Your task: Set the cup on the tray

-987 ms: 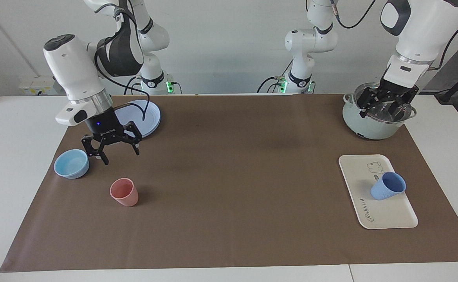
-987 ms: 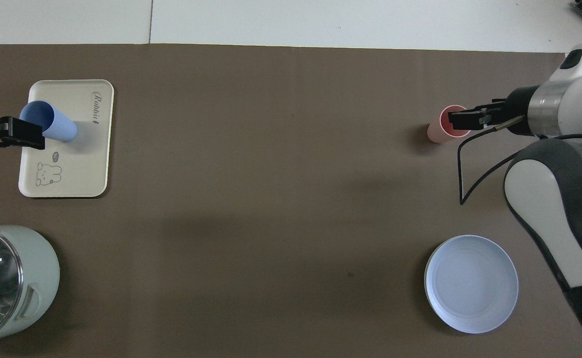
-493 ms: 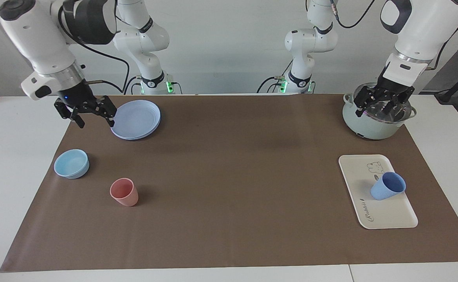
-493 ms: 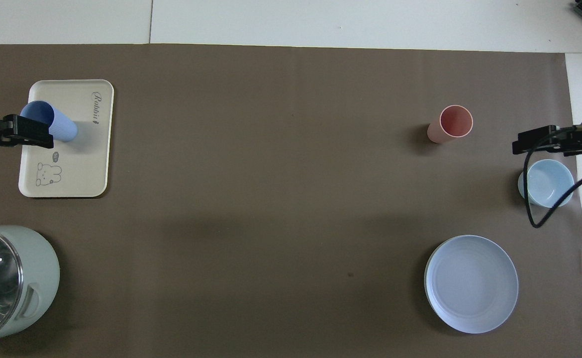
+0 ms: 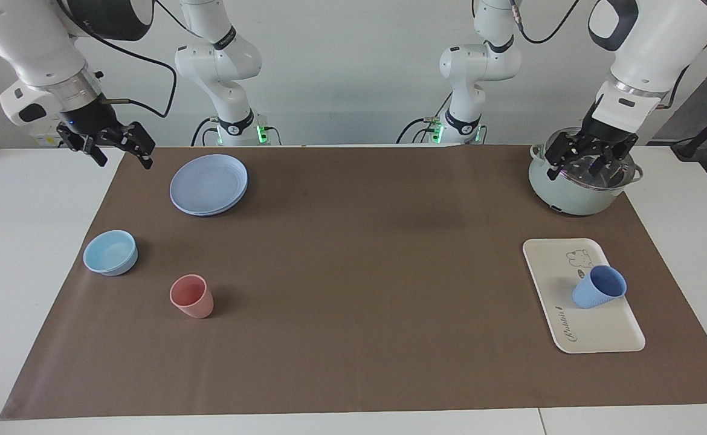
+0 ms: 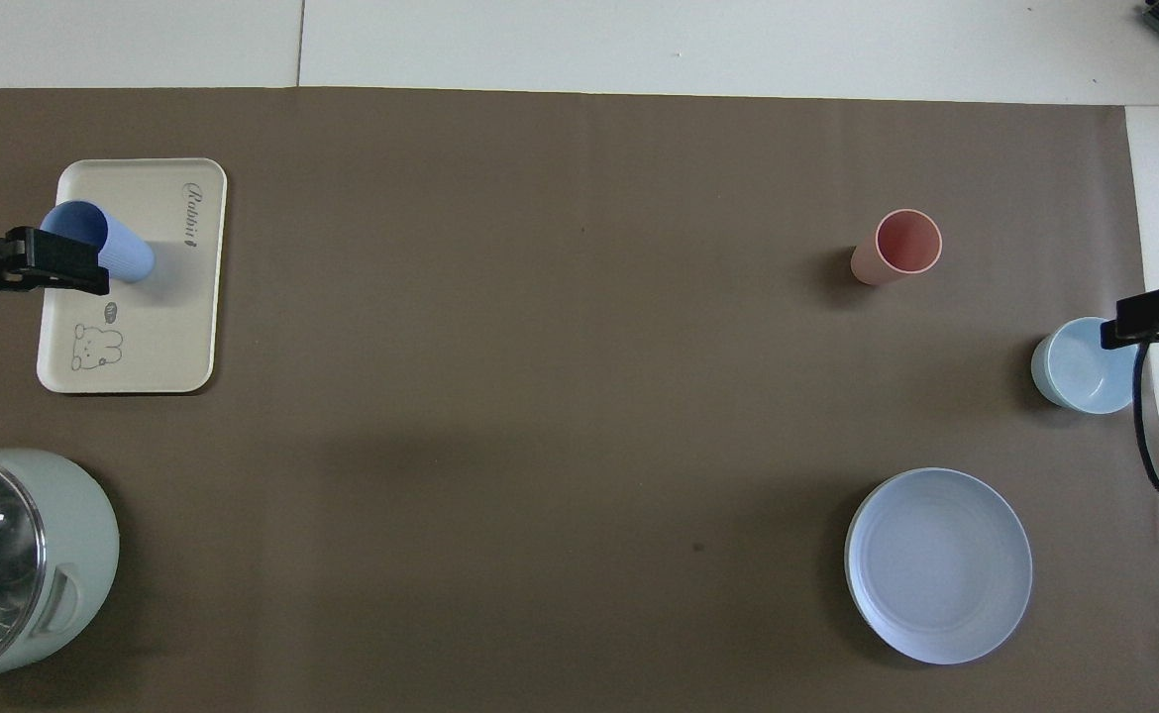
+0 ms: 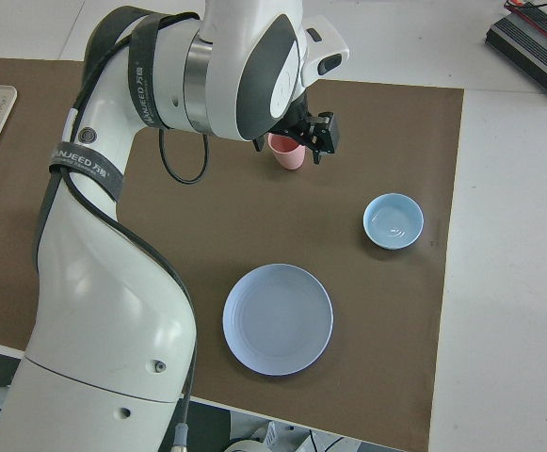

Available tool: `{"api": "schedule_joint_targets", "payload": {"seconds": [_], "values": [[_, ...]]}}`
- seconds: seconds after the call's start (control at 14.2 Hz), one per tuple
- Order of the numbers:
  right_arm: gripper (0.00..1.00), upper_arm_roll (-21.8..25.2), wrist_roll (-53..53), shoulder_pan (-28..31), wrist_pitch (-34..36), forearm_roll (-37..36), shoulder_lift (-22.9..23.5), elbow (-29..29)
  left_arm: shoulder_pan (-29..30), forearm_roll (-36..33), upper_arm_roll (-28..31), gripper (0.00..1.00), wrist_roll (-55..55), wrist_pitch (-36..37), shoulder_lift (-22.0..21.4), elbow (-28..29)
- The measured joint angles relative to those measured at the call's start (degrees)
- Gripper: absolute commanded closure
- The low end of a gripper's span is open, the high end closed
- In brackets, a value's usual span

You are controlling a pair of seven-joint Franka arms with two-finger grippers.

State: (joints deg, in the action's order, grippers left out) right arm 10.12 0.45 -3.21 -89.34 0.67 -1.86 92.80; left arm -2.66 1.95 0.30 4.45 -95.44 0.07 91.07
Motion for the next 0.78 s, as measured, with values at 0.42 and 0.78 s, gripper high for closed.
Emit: {"api": "schedule_joint_targets", "payload": {"seconds": [0.42,0.78], "values": [[0.00,-1.0,0.0,-1.5,-1.7,-0.6,0.0,0.0,0.0,-0.1,-0.1,0.00,-0.1,0.0,0.0,0.0],[0.00,-1.2,0.0,-1.7,-2.1,-2.3,0.0,-0.1,0.0,-0.1,-0.1,0.00,-0.1,0.0,0.0,0.0]]}}
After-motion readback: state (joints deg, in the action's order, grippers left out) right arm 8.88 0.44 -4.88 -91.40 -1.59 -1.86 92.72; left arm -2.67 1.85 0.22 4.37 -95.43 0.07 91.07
